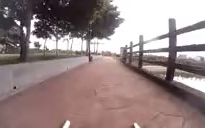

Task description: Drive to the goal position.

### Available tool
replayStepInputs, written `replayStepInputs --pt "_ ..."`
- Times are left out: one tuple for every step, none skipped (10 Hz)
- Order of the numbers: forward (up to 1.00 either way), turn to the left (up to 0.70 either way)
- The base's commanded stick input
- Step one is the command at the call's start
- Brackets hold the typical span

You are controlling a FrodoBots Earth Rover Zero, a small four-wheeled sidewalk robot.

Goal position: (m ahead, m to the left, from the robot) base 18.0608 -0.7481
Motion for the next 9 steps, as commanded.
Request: replayStepInputs --pt "1.00 0.00" --pt "1.00 0.00" --pt "1.00 0.00" --pt "1.00 0.00" --pt "1.00 0.00" --pt "1.00 0.00" --pt "1.00 0.00" --pt "1.00 0.00" --pt "1.00 0.00"
